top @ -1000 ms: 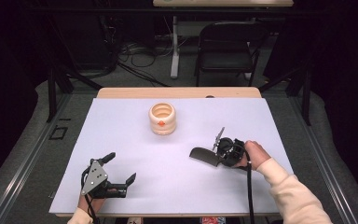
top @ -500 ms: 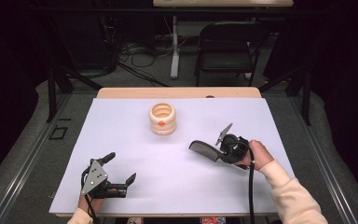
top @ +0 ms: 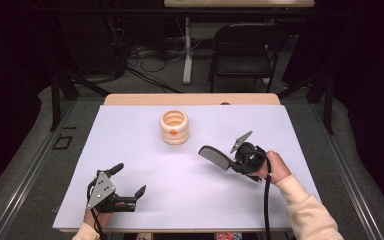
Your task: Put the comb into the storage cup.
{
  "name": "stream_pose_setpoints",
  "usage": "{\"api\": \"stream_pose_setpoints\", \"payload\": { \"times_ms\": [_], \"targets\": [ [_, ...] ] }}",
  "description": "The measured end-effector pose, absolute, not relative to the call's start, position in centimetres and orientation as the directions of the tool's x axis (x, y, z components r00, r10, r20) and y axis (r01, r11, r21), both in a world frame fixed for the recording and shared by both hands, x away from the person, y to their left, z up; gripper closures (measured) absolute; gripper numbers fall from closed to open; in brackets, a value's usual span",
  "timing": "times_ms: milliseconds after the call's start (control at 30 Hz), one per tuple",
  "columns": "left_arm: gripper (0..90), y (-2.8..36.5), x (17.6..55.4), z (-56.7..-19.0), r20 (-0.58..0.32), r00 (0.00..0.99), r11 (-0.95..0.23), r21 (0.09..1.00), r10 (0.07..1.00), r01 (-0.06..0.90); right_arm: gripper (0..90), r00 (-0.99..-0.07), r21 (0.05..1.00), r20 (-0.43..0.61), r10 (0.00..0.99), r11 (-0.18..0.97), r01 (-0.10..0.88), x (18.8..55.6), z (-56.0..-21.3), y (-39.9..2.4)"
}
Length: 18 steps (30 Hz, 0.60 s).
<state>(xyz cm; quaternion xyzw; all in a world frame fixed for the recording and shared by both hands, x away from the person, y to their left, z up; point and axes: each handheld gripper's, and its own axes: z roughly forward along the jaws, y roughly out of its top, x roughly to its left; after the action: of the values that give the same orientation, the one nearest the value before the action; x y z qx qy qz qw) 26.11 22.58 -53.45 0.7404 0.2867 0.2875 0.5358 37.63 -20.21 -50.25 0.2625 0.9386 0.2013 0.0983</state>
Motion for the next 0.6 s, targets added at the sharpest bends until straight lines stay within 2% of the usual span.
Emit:
{"api": "stream_pose_setpoints", "payload": {
  "times_ms": [600],
  "targets": [
    [0.0,22.57,26.07,-53.42,0.120,0.671,-0.263,0.958,0.732,0.115,72.1,-0.826,0.495,-0.058,0.560,0.735,0.463,37.62,-50.03,-20.30]
  ]
}}
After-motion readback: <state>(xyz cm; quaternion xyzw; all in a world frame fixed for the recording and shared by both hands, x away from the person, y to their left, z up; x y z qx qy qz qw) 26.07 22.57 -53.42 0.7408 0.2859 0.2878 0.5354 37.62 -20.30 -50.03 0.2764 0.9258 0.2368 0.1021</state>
